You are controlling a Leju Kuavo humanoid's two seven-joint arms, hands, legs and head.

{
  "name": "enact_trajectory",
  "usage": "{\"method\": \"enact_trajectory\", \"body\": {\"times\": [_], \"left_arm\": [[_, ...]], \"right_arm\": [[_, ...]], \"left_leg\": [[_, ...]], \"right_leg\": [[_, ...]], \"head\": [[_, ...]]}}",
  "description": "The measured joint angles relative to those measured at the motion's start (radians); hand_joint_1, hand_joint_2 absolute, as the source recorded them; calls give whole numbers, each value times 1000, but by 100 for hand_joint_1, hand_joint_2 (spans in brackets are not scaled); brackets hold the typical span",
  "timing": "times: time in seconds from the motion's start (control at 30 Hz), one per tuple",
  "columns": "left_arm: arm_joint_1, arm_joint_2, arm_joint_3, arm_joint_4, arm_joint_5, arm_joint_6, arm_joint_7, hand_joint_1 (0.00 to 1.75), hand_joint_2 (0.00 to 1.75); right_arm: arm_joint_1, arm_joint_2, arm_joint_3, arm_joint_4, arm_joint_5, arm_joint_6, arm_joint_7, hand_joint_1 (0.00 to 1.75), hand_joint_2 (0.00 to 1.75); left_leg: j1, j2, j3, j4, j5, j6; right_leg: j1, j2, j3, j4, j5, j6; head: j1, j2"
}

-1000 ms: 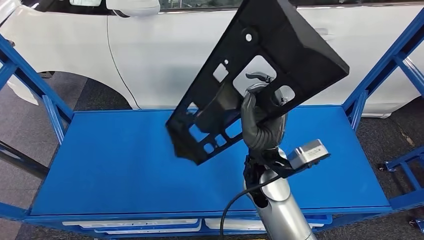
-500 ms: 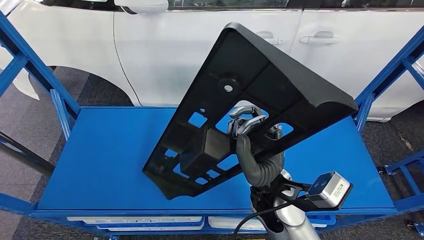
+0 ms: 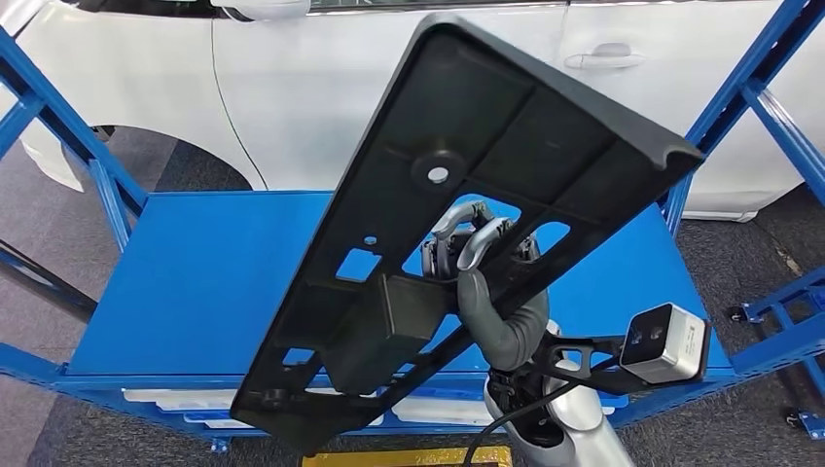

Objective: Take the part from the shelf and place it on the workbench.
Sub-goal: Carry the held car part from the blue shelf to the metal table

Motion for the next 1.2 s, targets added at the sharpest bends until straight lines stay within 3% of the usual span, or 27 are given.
{"method": "enact_trajectory", "body": {"times": [0.07, 0.1, 0.2, 0.23, 0.27, 0.33, 0.37, 0.4, 0.43, 0.47, 0.53, 0.6, 0.63, 0.7, 0.73, 0.8, 0.87, 0.9, 0.93, 0.97, 1.03, 1.1, 1.13, 1.2], "left_arm": [[-4, 2, 0, 0, -3, 2, 0, 0, 175], [-5, 2, 0, 0, -4, 3, -1, 0, 175], [-3, 5, 2, 0, -9, 7, -3, 0, 175], [-3, 5, 3, 0, -11, 8, -3, 0, 175], [-4, 5, 3, 0, -11, 9, -3, 0, 175], [-4, 4, 5, 0, -12, 11, -3, 0, 175], [-4, 4, 5, 0, -12, 11, -3, 0, 175], [-4, 4, 5, 0, -13, 12, -3, 0, 175], [-3, 4, 5, 0, -13, 12, -3, 0, 175], [-3, 4, 5, 0, -14, 12, -3, 0, 175], [-4, 3, 5, 0, -16, 13, -2, 0, 175], [-4, 3, 5, 0, -17, 14, -1, 0, 175], [-4, 3, 5, 0, -17, 15, 0, 0, 175], [-2, 3, 6, 0, -17, 16, 0, 0, 175], [0, 3, 6, 0, -16, 16, 0, 0, 175], [3, 1, 7, 0, -14, 19, -2, 0, 175], [5, 0, 10, 0, -10, 27, -7, 0, 175], [6, -1, 14, 0, -7, 32, -9, 0, 175], [7, -2, 19, 0, -4, 36, -11, 0, 175], [9, -2, 22, 0, 0, 40, -12, 0, 175], [12, -3, 28, 0, 6, 47, -14, 0, 175], [12, -4, 35, 0, 9, 50, -20, 0, 175], [13, -4, 39, 0, 10, 50, -24, 0, 175], [16, -5, 47, 0, 10, 49, -30, 0, 175]], "right_arm": [[-21, -8, 8, 0, -26, -13, -1, 175, 175], [-30, -13, 14, 1, -40, -21, -1, 175, 175], [-52, -31, 30, 3, -71, -39, -2, 175, 175], [-58, -37, 35, 4, -77, -43, -2, 175, 175], [-64, -42, 39, 5, -82, -47, -2, 175, 175], [-71, -51, 46, 6, -88, -51, -2, 175, 175], [-72, -53, 49, 7, -89, -54, -1, 175, 175], [-73, -56, 52, 7, -90, -57, 0, 175, 175], [-73, -57, 55, 7, -90, -62, 1, 175, 175], [-73, -59, 58, 8, -91, -66, 3, 175, 175], [-77, -60, 65, 7, -90, -73, 5, 175, 175], [-83, -61, 70, 6, -90, -78, 6, 175, 175], [-85, -62, 71, 5, -90, -79, 6, 175, 175], [-88, -66, 73, 7, -90, -79, 7, 175, 175], [-89, -68, 75, 8, -90, -79, 6, 175, 175], [-89, -75, 78, 15, -94, -78, -7, 175, 175], [-86, -91, 80, 32, -102, -68, -41, 175, 175], [-82, -103, 81, 45, -107, -60, -65, 175, 175], [-77, -117, 82, 58, -110, -51, -87, 175, 175], [-70, -132, 83, 71, -111, -43, -106, 175, 175], [-60, -157, 86, 90, -110, -31, -126, 175, 175], [-53, -175, 87, 98, -108, -33, -131, 175, 175], [-51, -183, 87, 99, -107, -41, -132, 175, 175], [-45, -200, 87, 98, -106, -63, -134, 175, 175]], "left_leg": [[-8, 1, 81, -128, 29, 12], [-13, 2, 97, -158, 36, 17], [-17, 3, 84, -167, 64, 29], [-14, 5, 76, -171, 78, 34], [-11, 7, 65, -175, 94, 39], [-9, 10, 34, -176, 121, 45], [-9, 10, 17, -175, 134, 45], [-8, 10, -1, -174, 146, 44], [-8, 10, -19, -171, 158, 42], [-7, 10, -36, -169, 169, 39], [-7, 9, -65, -161, 187, 32], [-8, 8, -79, -155, 203, 22], [-8, 8, -81, -156, 212, 15], [-6, 6, -85, -162, 227, 2], [-4, 5, -92, -156, 216, -3], [-1, 4, -117, -92, 138, -10], [0, 4, -149, 40, 38, -14], [0, 4, -156, 99, 17, -16], [0, 4, -150, 135, 20, -15], [0, 4, -129, 136, 43, -13], [-1, 4, -35, 34, 84, -3], [-7, 4, 63, -110, 68, 8], [-10, 3, 87, -153, 54, 13], [-13, 3, 88, -172, 62, 24]], "right_leg": [[3, -1, -11, 2, 16, 7], [2, -2, -13, 2, 23, 13], [-3, -3, -17, -4, 44, 30], [-4, -1, -24, 5, 28, 36], [-6, 1, -36, 33, -7, 42], [-12, 3, -69, 146, -116, 54], [-16, 3, -82, 213, -157, 59], [-19, 3, -86, 265, -174, 62], [-21, 3, -74, 288, -167, 65], [-24, 3, -44, 274, -144, 66], [-26, 3, 63, 151, -111, 64], [-21, 5, 154, 19, -126, 54], [-18, 6, 173, -13, -137, 47], [-15, 5, 166, -25, -125, 31], [-16, 3, 156, -27, -114, 22], [-18, 0, 131, -32, -87, 7], [-13, -1, 100, -31, -62, 1], [-10, -2, 85, -30, -50, 1], [-8, -2, 69, -28, -39, 1], [-5, -3, 52, -24, -29, 2], [-2, -3, 22, -15, -10, 5], [0, -3, 5, -8, 6, 14], [-1, -4, 2, -8, 15, 20], [-3, -5, 0, -13, 31, 32]], "head": [[1, 0], [1, 0], [-1, 0], [0, 0], [1, 0], [4, 0], [6, 0], [6, 0], [6, 0], [6, 0], [6, 0], [5, 0], [5, 0], [6, 0], [6, 0], [0, 0], [-5, 0], [-5, 0], [-5, 0], [-5, 0], [-5, 0], [-4, 0], [-5, 0], [-8, 0]]}}
